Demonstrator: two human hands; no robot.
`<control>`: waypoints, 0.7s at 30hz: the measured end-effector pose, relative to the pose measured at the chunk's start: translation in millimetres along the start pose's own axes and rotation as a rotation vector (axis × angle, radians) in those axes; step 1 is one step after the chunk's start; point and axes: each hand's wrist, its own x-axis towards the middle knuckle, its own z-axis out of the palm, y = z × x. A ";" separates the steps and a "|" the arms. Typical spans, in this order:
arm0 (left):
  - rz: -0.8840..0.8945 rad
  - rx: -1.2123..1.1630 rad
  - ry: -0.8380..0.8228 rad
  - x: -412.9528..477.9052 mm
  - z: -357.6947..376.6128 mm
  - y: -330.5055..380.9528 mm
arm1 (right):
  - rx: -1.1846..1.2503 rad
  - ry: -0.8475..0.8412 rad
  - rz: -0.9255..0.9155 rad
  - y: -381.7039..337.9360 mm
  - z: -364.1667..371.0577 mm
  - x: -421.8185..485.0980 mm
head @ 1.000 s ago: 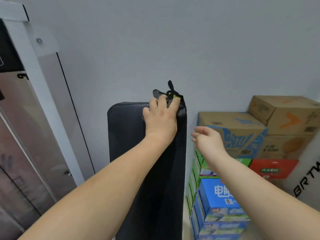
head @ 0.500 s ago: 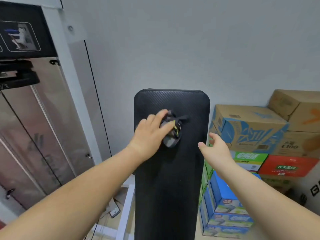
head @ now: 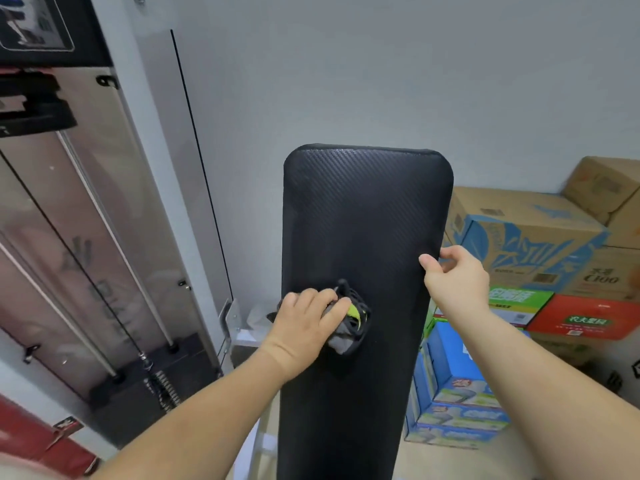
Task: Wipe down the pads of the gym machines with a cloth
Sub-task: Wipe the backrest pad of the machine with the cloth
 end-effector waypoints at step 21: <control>0.034 0.131 0.099 89.1 -43.4 -2.4 | 0.359 -0.242 0.170 49.0 -14.8 -15.8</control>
